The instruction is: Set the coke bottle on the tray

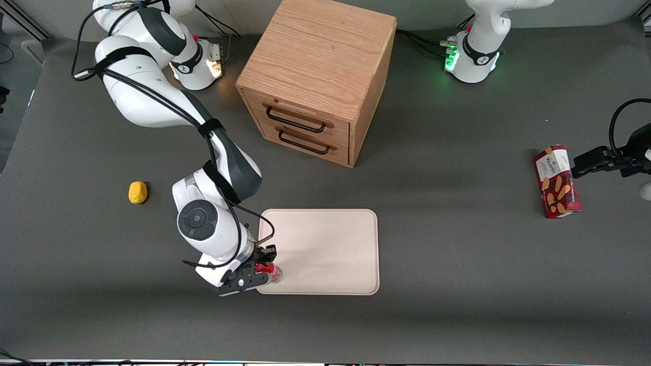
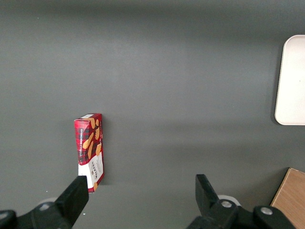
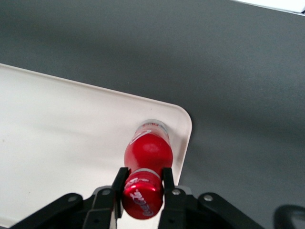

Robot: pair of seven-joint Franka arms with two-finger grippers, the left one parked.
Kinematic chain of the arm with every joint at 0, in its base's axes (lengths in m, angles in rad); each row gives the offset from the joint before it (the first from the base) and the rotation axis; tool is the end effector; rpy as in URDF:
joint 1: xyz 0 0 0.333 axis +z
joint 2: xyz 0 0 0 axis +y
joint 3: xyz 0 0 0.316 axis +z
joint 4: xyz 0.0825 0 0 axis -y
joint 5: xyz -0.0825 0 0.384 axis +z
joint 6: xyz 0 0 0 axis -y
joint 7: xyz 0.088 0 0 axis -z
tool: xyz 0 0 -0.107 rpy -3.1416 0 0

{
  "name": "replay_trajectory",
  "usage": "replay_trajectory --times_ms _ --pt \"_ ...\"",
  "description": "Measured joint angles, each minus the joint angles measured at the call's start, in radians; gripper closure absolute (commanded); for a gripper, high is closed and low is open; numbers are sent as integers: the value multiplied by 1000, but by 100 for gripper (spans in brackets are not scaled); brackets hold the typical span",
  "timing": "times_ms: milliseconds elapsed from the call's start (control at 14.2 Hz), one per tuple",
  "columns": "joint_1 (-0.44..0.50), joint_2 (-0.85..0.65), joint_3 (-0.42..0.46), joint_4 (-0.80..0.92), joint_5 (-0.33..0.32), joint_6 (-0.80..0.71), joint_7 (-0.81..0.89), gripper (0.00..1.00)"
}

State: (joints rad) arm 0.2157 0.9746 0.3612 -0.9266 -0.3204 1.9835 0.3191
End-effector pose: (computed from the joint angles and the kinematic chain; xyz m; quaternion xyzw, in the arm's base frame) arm 0.7320 0.3131 0.3188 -0.9930 -0.0992 -0.0601 0.0211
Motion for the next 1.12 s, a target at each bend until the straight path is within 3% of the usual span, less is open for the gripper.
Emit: replay_trajectory --times_ms 912,1123 --pt "-3 -3 0 9 0 20 40 0" --pt "-24 -87 -1 -19 17 -15 68 0"
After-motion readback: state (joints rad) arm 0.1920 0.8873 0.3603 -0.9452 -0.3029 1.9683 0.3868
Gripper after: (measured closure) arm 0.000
